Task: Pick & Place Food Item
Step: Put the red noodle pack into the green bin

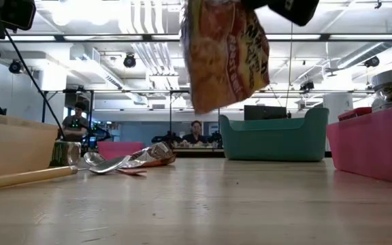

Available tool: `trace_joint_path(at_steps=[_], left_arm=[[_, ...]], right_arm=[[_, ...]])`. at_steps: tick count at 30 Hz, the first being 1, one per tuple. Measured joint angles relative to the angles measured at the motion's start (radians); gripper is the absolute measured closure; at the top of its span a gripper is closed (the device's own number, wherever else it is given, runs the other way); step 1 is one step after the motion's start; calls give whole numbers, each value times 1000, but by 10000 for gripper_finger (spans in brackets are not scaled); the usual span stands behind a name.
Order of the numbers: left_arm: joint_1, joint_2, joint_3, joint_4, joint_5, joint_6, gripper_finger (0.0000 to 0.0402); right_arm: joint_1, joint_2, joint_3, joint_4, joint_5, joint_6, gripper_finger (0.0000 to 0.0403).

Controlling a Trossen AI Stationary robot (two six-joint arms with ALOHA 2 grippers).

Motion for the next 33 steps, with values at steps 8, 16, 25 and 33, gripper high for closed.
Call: trace_joint_path(at_steps=[8,16,25,33], left_arm=[[2,0,0,0,-3,0,289],[3,0,0,-1,-3,1,289],[3,0,0,-1,-3,1,289],[3,0,0,-1,-3,4,289]], right_arm=[[-32,-121,0,-67,66,49,395],[-121,-244,0,-117,78,37,395],[-305,-345,0,-232,65,2,395],[-532,-397,0,-283,-43,-93,395]])
